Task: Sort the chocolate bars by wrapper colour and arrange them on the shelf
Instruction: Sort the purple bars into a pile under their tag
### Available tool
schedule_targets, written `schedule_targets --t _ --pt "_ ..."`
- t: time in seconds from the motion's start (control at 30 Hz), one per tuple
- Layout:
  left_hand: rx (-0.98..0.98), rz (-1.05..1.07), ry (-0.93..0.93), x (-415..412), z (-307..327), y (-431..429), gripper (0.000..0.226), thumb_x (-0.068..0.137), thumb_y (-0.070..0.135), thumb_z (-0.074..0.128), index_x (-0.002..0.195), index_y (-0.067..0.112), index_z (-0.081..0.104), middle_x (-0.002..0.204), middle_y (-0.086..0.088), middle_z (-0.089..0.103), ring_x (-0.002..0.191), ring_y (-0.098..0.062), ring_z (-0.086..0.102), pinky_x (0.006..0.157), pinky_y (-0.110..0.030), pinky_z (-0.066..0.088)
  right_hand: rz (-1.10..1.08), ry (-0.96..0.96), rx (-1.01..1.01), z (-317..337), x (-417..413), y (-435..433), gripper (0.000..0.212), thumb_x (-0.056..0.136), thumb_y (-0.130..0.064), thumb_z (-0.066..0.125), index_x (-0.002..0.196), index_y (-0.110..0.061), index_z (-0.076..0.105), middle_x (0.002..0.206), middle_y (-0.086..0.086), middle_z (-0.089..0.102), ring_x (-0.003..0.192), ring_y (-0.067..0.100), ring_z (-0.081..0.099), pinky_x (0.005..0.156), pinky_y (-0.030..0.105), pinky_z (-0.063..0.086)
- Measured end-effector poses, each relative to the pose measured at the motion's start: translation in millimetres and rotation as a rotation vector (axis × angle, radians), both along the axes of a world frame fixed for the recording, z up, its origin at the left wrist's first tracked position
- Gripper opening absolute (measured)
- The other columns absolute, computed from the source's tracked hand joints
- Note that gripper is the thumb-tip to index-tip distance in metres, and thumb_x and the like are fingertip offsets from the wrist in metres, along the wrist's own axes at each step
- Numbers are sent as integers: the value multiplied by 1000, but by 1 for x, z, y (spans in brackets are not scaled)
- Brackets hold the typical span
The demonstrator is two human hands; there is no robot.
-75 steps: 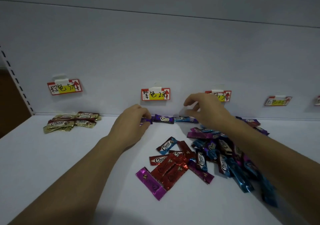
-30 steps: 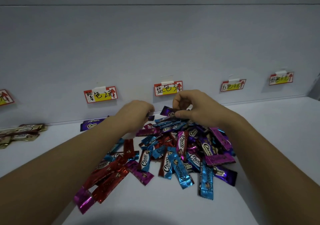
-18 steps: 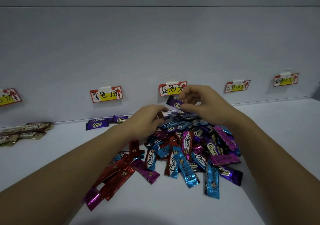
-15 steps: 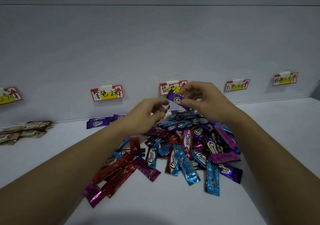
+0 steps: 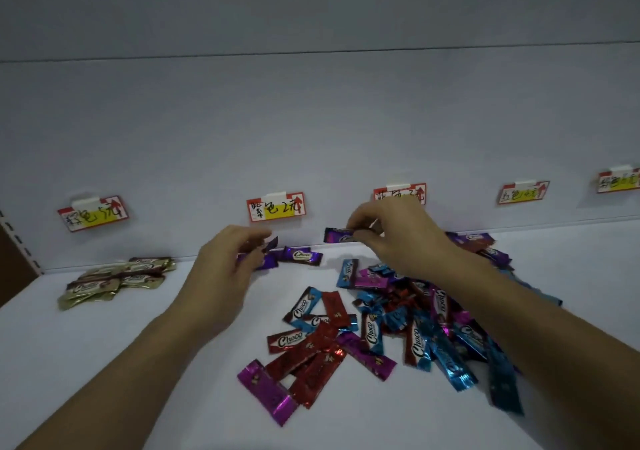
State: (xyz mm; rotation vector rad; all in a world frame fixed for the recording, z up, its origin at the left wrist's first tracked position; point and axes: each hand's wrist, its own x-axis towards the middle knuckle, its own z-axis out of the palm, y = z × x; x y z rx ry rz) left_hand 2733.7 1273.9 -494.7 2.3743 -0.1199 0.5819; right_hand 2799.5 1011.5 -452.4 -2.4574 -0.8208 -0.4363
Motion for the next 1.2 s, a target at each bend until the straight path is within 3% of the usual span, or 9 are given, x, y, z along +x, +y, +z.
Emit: schedule_targets --t 0.13,0.27,0.37,0.47,0.7,0.8,0.9,1.07,1.2 --pt "96 66 -37 14 -16 16 22 96 5 63 97 27 60 101 5 58 87 -5 55 75 -10 44 -52 -59 -210 -16 19 52 14 95 -11 63 104 -14 73 99 5 71 87 21 64 82 35 55" --pt "169 16 0 24 -24 20 18 92 1 67 90 19 67 100 2 58 84 -9 55 73 -7 36 -102 -194 -340 -33 32 84 14 88 -5 65 95 -16 68 93 5 64 80 27 59 73 40 53" --pt "255 -17 25 26 -28 26 13 91 5 69 96 15 74 108 1 62 98 -21 59 85 -25 43 -107 -170 -396 -40 30 93 10 92 -18 66 96 -20 74 94 4 68 81 27 62 72 39 56" --pt "323 1 -18 22 -24 27 14 92 12 70 102 20 75 113 3 63 104 -20 55 92 -40 48 -106 -145 -407 -35 21 82 16 94 -22 65 106 -25 76 104 2 70 90 26 64 74 36 55" --pt "327 -35 14 10 -17 4 21 97 25 66 117 26 70 122 8 59 115 -13 47 99 -34 45 -82 -19 -396 1 8 11 27 96 -24 67 122 -24 69 126 -5 67 115 15 59 99 32 48" --pt "351 -89 63 1 -13 -14 29 99 33 61 128 30 65 130 11 58 123 -11 46 104 -38 43 -54 38 -232 -5 -2 -17 22 95 -22 68 117 -25 71 117 -9 69 104 6 59 89 20 49" --pt "376 -162 134 -9 -11 -32 36 99 41 58 134 35 60 141 15 53 131 -6 42 111 -33 37 -15 111 -229 -12 -7 -32 21 96 -23 66 116 -28 72 114 -13 67 97 -1 54 77 5 37" --pt "338 -203 152 -15 -1 -52 38 99 40 58 137 38 57 145 17 49 135 -4 41 109 -24 31 38 140 -234 -7 -2 -43 23 99 -18 61 117 -28 72 115 -11 70 95 -3 56 75 1 37" --pt "447 -216 186 -16 10 -66 35 99 40 58 133 37 59 134 16 56 125 -5 49 104 -25 41 68 173 -261 -5 -2 -51 22 99 -20 61 117 -26 71 113 -9 71 97 1 60 81 6 43"
